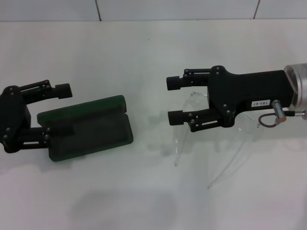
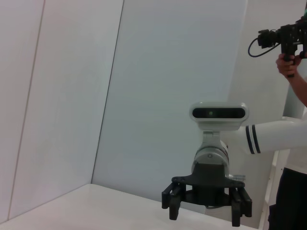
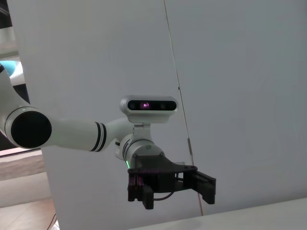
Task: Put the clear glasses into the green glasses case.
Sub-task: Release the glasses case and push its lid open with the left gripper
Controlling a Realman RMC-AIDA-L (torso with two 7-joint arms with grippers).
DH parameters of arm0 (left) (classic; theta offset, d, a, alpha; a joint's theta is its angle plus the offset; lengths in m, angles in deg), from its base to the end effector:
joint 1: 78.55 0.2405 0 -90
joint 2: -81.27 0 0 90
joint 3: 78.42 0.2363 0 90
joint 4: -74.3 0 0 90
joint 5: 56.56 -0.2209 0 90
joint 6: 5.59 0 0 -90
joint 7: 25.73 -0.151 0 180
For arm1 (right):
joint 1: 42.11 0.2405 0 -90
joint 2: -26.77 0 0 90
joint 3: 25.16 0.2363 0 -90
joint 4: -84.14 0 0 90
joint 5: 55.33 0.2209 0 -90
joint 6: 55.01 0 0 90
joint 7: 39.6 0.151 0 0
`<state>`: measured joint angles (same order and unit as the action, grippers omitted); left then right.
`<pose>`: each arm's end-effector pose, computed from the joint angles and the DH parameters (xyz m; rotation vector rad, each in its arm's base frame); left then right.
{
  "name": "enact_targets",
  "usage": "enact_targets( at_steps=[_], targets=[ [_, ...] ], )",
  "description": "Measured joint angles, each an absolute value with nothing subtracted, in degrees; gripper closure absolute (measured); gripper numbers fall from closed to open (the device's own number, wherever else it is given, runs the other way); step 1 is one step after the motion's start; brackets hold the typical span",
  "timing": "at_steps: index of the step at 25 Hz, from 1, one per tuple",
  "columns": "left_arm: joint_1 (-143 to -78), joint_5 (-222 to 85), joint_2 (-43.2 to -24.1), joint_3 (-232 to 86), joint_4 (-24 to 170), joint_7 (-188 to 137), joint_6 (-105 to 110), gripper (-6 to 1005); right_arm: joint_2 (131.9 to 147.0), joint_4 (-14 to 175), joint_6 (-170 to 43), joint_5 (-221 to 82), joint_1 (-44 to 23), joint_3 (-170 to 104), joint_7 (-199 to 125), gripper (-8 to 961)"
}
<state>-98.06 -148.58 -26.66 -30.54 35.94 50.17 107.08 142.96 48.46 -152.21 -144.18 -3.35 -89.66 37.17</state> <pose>-0.2627 0.2686 0.0912 -2.7764 -0.4023 -1.0827 0.1419 0.3358 -0.0103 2.8988 -0.1538 -1.0283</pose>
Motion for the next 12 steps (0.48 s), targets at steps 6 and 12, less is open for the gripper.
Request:
enact_targets(
  at_steps=[6,12],
  targets=[
    [-98.1,-148.6,-26.74,-30.7,35.9,50.2,107.1,154,142.97,48.5,-152.0,-144.2,-3.5,-89.7,37.2,176],
    [-98.6,-148.2,-27.17,-30.9,35.9,50.1,106.7,153,142.76,48.4,-151.9,-144.2,-3.8,-89.5,37.1,182]
  ],
)
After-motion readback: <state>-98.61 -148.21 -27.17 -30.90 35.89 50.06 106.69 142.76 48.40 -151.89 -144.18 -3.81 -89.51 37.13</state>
